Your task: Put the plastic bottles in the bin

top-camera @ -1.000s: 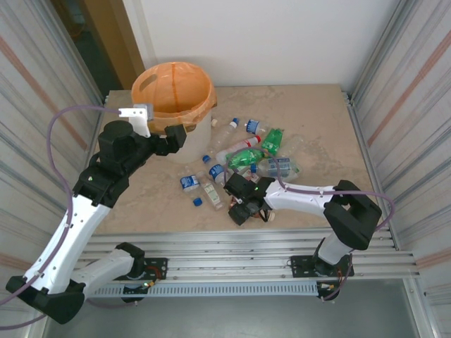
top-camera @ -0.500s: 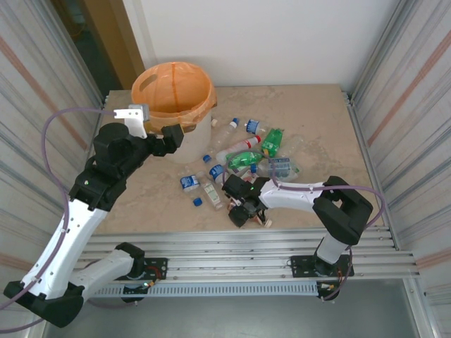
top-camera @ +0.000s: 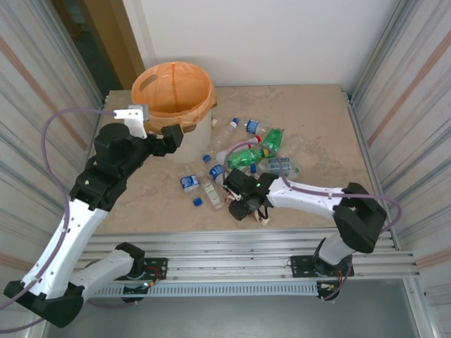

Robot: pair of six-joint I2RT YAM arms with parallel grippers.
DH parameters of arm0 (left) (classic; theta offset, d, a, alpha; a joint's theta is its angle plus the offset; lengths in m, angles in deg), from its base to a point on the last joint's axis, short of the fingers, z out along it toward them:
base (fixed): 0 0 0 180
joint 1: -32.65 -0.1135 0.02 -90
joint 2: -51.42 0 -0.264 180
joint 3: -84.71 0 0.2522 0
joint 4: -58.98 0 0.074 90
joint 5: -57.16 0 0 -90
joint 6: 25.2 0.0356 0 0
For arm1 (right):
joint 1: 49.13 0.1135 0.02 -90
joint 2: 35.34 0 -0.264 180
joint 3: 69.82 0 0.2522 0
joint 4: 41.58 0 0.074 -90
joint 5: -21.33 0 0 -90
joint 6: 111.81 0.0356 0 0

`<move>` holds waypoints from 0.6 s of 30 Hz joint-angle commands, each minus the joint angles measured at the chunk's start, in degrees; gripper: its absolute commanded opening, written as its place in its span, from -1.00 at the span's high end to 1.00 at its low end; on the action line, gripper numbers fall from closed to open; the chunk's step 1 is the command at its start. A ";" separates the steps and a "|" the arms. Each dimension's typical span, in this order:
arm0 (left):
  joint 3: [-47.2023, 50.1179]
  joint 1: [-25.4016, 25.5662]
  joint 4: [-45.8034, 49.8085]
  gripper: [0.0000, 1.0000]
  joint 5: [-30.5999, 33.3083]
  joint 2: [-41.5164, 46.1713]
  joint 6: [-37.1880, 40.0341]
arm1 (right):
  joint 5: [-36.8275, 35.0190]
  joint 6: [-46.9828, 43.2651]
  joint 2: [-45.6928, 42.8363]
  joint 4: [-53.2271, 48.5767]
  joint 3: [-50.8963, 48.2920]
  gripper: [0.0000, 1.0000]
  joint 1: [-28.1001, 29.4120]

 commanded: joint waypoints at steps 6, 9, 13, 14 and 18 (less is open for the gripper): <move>1.45 0.32 -1.08 -0.97 0.42 0.54 -1.56 | 2.27 2.42 -10.73 -2.29 6.90 0.39 -3.83; 2.30 0.32 -0.60 -0.97 0.07 1.29 -1.83 | 5.28 3.47 -12.78 -0.22 9.83 0.42 -6.74; 4.06 0.32 -0.35 -0.97 0.64 2.77 -2.16 | 8.62 4.80 -14.53 3.23 13.72 0.42 -10.12; 4.43 0.32 -0.35 -0.97 0.35 3.10 -2.05 | 9.03 5.53 -14.74 4.65 14.55 0.42 -10.88; 6.11 0.20 -0.43 -0.97 -2.39 4.24 -1.78 | 14.60 9.31 -13.94 8.81 17.70 0.45 -15.40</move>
